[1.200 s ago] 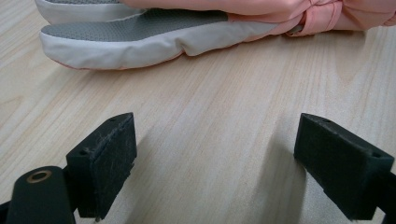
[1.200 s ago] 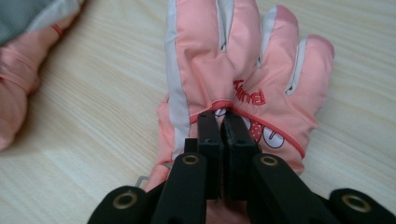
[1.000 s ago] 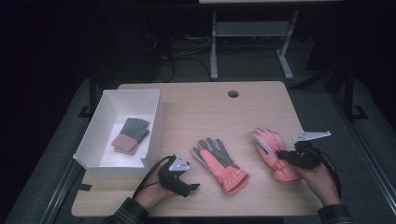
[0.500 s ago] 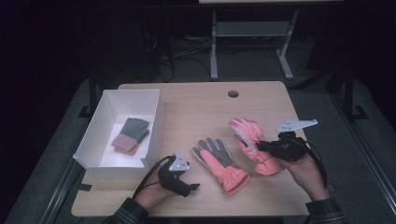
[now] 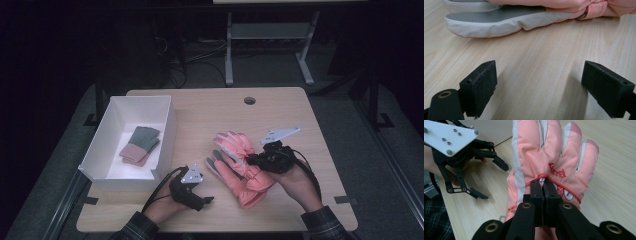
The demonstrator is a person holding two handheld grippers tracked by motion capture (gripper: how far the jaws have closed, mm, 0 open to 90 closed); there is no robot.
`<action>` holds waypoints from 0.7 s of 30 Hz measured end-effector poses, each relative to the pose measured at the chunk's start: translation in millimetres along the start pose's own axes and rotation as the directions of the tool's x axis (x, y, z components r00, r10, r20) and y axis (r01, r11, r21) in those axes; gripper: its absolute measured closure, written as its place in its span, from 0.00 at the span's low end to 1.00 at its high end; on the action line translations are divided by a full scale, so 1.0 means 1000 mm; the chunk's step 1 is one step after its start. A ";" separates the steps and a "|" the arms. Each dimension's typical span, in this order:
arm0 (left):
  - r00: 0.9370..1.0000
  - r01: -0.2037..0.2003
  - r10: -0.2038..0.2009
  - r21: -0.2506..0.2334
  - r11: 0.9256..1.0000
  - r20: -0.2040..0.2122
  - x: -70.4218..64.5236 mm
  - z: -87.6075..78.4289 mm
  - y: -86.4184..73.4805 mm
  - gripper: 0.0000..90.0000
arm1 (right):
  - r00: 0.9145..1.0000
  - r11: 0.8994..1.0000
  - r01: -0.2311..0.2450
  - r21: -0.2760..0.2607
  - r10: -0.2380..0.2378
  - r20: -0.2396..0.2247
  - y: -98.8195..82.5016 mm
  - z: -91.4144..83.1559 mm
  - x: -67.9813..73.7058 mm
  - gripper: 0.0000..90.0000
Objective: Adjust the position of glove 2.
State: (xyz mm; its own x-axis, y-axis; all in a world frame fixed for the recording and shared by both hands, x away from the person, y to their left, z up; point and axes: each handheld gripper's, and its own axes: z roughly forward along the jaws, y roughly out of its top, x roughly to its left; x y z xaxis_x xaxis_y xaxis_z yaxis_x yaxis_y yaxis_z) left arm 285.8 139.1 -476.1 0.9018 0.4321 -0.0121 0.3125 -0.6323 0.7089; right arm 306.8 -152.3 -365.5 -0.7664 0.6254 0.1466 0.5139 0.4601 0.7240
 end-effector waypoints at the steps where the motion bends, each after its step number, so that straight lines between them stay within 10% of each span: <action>1: 1.000 0.001 -0.001 -0.001 1.000 0.000 0.000 0.000 0.000 0.14 | 1.000 1.000 0.000 0.001 0.000 -0.002 0.002 0.002 0.001 0.98; 21: 1.000 -0.012 0.012 0.003 1.000 -0.005 0.000 0.000 0.001 0.14 | 1.000 0.991 -0.002 0.137 0.000 0.016 -0.008 0.060 0.013 0.97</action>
State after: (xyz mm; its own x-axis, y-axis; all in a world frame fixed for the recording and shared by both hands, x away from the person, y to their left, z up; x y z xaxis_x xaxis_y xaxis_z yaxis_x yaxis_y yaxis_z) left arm 286.4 139.0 -475.5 0.9039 0.4278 0.0001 0.3026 -0.6396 0.7066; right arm 316.3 -110.2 -410.0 -0.7600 0.6355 0.1359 0.5638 0.5408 0.6242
